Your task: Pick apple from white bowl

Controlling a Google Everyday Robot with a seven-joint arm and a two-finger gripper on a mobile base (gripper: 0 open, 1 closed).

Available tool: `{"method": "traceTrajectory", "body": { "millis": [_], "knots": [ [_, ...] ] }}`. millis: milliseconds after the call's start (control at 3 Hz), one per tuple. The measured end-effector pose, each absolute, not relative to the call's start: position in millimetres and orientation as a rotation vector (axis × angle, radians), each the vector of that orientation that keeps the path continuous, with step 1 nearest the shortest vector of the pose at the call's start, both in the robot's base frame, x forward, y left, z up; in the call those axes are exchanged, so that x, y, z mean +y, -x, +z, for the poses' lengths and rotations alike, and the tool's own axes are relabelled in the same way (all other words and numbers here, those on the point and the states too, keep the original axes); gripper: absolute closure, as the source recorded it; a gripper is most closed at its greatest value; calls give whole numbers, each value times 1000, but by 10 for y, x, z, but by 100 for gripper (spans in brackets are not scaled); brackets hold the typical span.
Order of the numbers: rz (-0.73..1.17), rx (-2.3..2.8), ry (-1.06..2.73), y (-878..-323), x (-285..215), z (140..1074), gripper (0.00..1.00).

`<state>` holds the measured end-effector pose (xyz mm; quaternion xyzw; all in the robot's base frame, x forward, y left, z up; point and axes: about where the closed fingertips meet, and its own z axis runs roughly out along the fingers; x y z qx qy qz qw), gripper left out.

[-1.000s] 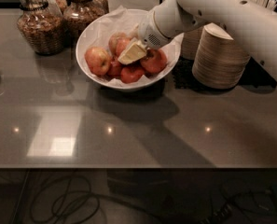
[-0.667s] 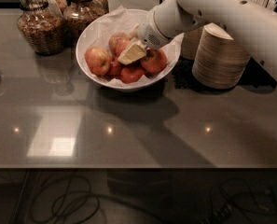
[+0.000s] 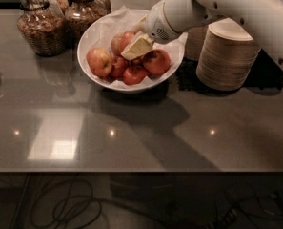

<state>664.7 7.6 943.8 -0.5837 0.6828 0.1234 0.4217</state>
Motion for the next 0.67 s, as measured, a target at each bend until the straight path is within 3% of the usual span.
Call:
{"method": "traceTrajectory", "body": {
  "millis": [667],
  "knots": [
    [378, 1391, 1425, -6347, -51, 10612, 100]
  ]
}}
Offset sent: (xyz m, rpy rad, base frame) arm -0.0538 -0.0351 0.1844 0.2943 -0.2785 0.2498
